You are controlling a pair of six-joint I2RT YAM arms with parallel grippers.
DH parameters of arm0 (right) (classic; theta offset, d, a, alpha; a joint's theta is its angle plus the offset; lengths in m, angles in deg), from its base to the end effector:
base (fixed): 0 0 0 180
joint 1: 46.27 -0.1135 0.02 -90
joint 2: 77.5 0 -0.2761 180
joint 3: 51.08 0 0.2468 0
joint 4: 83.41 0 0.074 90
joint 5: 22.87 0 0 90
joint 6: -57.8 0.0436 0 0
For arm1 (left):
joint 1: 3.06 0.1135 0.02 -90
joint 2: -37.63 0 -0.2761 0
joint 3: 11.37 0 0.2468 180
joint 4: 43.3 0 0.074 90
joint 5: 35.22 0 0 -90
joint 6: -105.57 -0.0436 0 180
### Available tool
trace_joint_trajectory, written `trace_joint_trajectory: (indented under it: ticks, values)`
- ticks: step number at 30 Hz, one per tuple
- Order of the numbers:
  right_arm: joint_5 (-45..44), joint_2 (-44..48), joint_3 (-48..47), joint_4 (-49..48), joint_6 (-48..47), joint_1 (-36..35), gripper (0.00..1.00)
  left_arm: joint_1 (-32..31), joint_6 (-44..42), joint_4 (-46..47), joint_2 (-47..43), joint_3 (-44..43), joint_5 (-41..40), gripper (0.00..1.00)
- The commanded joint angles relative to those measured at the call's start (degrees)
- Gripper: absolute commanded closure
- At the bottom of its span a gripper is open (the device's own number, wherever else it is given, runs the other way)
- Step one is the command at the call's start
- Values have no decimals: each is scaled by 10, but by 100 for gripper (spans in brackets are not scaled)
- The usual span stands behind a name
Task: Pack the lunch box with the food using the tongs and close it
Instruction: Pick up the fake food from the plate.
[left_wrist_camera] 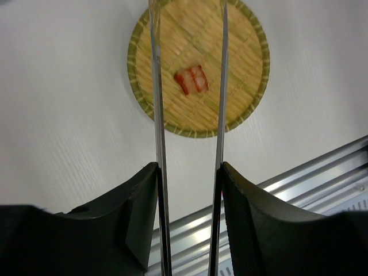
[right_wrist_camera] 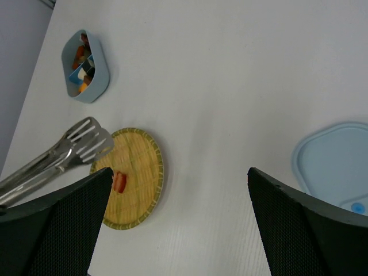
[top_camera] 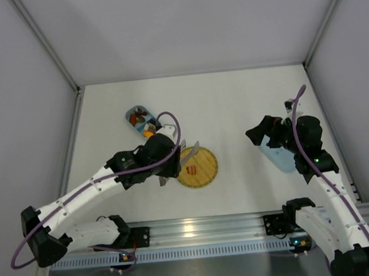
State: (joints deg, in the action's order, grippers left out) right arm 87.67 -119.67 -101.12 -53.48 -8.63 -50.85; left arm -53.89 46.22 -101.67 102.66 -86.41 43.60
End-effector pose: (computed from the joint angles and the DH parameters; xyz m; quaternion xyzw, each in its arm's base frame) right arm 0.1645 0.0285 0.2895 0.0364 0.8213 0.2771 0.4973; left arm 0.1481 -0.1684 0.3194 0.1289 0.9219 -0.1619 0.3274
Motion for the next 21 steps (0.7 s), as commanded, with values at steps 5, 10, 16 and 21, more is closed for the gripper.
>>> trace_joint_trajectory:
  ticks: [5,10,16,21]
  values:
    - [-8,8,2,-15,-7,9,1,-95,100,-47,-37,40,-76,50]
    - [-8,10,4,-14,-8,9,1,-130,124,-48,-32,52,-82,50]
    - [-8,11,4,-12,-9,10,0,-147,143,-49,-20,62,-86,50]
    - [-8,15,5,-11,-9,10,1,-156,156,-55,-15,66,-98,50]
